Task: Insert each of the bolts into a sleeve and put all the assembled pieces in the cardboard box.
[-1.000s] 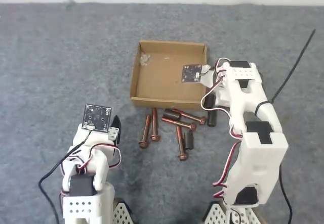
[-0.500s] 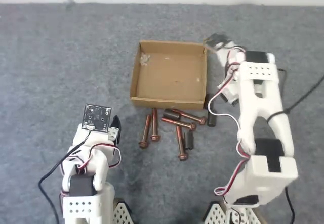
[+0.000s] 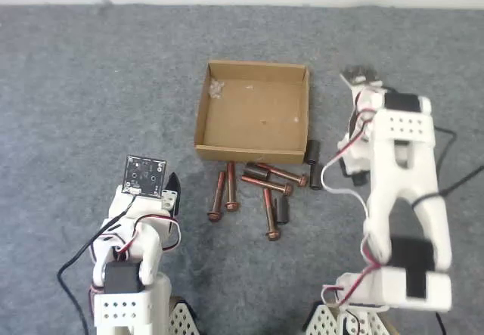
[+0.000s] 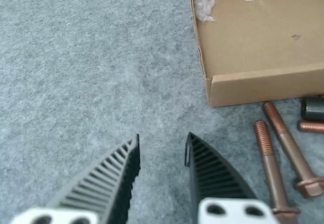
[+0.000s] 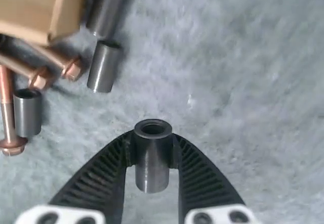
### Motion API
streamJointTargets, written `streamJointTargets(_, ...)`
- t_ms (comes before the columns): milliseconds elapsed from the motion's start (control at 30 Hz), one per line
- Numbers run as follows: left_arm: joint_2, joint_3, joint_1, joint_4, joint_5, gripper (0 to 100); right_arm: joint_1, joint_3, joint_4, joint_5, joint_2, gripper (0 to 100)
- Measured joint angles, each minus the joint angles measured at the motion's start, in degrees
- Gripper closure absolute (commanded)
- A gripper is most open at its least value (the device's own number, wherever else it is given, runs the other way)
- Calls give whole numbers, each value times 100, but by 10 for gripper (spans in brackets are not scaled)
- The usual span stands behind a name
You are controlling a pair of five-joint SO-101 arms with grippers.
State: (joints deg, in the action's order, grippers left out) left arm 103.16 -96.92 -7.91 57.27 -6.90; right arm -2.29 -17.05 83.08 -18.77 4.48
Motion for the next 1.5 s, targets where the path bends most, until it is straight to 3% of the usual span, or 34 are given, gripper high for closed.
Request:
streamJointTargets(233,0,0,0,0,0,859,0,-1688,-1029,782,1275,991)
streamJointTargets(533,0,0,0,0,0,859,0,-3534,-3042,2347,1477,991)
streamJointTargets(700,0,0,0,0,0,859,-360,-3622,-3323,2453,1503,991)
streamJointTargets(1067,-26,941,62,343,88,859,-369,-3622,-3455,2479,1503,991)
streamJointTargets(1233,-1363,2110,325,387,448,859,-360,-3622,-3473,2479,1503,991)
streamJointTargets(1500,-4993,4123,1196,387,1618,858,-360,-3622,-3473,2479,1503,991)
